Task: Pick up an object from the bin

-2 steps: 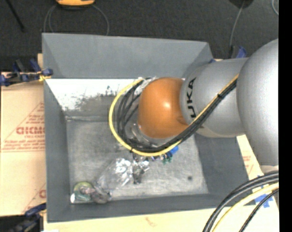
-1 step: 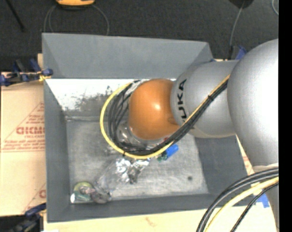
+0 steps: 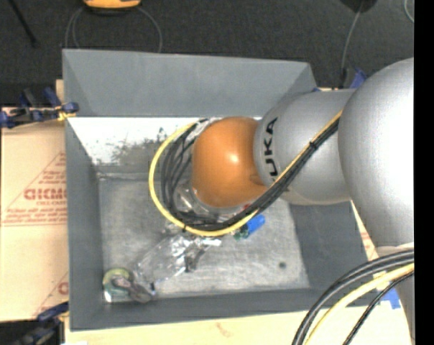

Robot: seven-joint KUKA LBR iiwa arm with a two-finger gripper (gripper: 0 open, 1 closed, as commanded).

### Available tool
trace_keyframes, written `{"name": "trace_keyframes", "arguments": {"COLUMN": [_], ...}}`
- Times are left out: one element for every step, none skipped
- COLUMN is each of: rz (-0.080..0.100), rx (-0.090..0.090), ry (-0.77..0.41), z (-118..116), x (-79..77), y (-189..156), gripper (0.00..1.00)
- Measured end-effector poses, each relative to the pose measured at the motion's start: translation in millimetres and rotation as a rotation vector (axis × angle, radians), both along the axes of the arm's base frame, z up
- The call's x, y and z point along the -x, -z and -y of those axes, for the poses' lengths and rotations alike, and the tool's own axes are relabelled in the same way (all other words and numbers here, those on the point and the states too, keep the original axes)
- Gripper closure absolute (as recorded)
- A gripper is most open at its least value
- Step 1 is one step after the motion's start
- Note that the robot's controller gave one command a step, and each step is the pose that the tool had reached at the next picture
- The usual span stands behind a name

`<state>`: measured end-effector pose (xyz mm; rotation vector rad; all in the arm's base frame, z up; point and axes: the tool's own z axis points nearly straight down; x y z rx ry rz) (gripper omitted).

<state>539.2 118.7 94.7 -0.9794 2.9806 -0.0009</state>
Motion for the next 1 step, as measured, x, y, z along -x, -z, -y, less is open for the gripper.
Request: {"name": "trace_keyframes", "arguments": {"rz": [0.007], "rx": [0.003], "ry": [-0.188], "z": [52.4], "x": [-44.0], "y": [-167.9], "gripper": [1.00]}}
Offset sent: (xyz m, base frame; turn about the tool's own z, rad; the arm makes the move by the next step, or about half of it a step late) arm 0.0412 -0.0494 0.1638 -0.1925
